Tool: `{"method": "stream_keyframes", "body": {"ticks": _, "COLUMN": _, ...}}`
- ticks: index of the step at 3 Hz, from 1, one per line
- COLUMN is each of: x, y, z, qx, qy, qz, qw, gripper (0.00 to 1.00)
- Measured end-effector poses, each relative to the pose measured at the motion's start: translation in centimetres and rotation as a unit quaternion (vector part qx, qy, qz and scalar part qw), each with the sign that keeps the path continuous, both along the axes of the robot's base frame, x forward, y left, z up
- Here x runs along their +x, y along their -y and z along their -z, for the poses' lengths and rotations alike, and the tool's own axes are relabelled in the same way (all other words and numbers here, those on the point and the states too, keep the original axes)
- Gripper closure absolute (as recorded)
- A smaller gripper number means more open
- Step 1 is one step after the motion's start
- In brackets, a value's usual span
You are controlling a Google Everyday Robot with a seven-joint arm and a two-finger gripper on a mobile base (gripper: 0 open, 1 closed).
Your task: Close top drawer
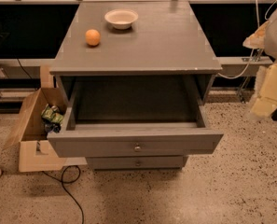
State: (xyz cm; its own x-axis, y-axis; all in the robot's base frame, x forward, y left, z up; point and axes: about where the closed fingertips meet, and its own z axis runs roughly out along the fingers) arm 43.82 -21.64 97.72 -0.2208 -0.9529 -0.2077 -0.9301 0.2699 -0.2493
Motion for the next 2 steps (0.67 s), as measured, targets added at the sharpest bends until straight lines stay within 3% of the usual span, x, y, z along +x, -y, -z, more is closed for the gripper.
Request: {"method": "stream_keyframes", "body": {"ticks": 2, "x": -0.29, "y": 0.12, "z": 0.99, "qx": 0.012, "qy": -0.01, "qz": 0.011, "qw": 0.9998, "gripper": 0.0}}
